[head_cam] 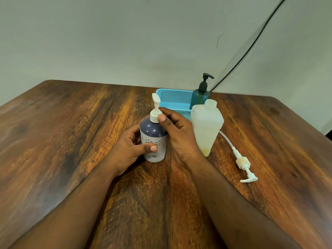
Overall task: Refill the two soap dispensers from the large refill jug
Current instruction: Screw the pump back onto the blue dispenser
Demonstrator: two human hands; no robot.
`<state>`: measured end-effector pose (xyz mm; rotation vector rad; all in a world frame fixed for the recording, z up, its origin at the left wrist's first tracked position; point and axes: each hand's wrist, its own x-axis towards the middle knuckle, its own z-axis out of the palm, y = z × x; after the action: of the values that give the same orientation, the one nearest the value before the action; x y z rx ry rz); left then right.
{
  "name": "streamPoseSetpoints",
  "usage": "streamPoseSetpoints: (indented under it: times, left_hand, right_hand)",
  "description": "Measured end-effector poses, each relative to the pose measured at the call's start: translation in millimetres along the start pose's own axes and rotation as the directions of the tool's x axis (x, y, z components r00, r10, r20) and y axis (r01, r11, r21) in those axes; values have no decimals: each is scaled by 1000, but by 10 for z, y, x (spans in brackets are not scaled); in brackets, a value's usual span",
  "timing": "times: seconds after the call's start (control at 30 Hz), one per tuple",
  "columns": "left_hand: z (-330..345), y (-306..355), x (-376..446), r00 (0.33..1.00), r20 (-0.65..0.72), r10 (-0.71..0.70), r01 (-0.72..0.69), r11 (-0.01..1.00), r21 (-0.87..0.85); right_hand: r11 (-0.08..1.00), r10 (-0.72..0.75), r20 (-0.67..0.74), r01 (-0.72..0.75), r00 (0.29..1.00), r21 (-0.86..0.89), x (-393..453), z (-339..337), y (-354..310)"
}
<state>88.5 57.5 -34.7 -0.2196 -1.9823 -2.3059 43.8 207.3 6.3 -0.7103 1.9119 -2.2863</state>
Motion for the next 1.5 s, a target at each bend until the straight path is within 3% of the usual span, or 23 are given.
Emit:
streamPoseSetpoints:
  times: [0.23,0.4,0.6,0.8,1.03,1.13,1.27,1.37,1.5]
  left_hand:
    - [1,10,-8,1000,8,5,-5,1000,25]
    - [13,24,4,1000,-25,0,1,999,43]
    - [-7,-16,4,1000,-26,-15,16,999,46]
    - [-24,-19,28,1000,-21,-22,23,998,51]
    - [187,46,-17,981,-171,91,-51,973,227]
    - [256,63,-34,970,-207,127,-65,957,283]
    - [200,154,-10,922,-366,124,-23,963,268]
    - [134,336,86,871,-468,150,-14,959,282]
    - [78,600,441,873,-454,180,-66,965,255]
  right_hand:
    - [993,23,-40,-28,999,-115,129,0,-72]
    - [985,126,21,-123,992,-120,126,13,-133]
    - [956,56,-142,-94,988,-277,106,150,-141]
    - [977,175,12,-172,984,-129,140,57,-175]
    - [991,29,-249,-60,968,-118,70,292,0]
    - [986,-16,-270,-29,963,-165,92,295,-7]
    - [984,179,-127,-174,976,47,-79,56,108]
    - [973,187,-149,-204,971,-107,-205,-92,289]
    - [923,139,-162,-187,977,-336,-140,-85,343]
